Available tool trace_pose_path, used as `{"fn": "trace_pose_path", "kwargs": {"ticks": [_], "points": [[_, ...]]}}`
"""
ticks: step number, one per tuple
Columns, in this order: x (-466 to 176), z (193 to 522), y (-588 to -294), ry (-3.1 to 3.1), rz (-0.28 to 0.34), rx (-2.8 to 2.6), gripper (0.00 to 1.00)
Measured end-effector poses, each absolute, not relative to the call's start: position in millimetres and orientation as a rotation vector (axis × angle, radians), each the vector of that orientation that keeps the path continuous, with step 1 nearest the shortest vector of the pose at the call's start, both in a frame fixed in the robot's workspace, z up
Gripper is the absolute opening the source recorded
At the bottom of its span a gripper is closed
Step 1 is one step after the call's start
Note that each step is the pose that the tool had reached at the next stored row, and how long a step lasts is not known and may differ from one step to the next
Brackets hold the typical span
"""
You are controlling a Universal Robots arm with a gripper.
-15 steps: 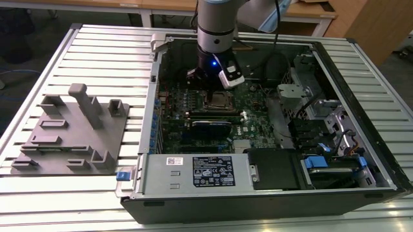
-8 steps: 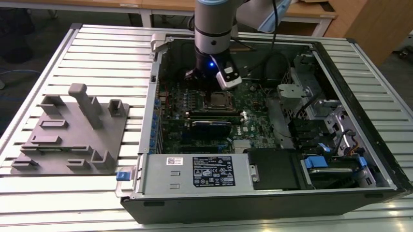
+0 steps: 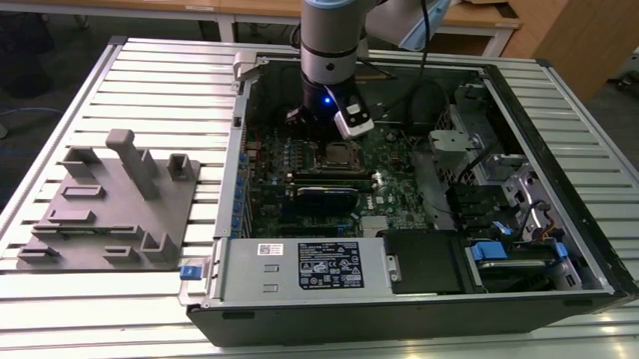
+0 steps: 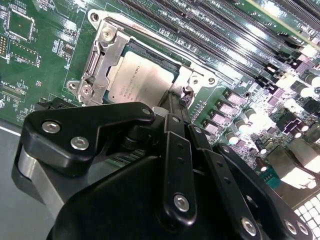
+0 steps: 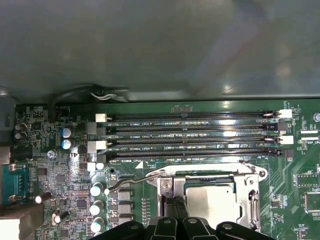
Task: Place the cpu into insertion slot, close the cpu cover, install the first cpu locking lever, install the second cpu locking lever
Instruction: 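Close the cpu cover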
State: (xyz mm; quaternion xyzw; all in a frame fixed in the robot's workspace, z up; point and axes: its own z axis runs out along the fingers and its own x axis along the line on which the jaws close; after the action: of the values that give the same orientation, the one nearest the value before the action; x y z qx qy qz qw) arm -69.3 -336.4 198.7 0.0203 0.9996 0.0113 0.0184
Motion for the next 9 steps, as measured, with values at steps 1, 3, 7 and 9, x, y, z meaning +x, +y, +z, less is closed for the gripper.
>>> {"fn": "trace_pose_path", "kwargs": {"ticks": [1, 3, 7, 9], "points": [[-69.4, 198.7, -336.5, 3.104, 0.035, 0.063, 0.11], [-69.4, 198.7, -336.5, 3.104, 0.035, 0.063, 0.11], [-69.3, 200.6, -336.3, 3.104, 0.036, 0.063, 0.11], [-69.3, 205.2, -336.4, 3.104, 0.036, 0.063, 0.11]]}}
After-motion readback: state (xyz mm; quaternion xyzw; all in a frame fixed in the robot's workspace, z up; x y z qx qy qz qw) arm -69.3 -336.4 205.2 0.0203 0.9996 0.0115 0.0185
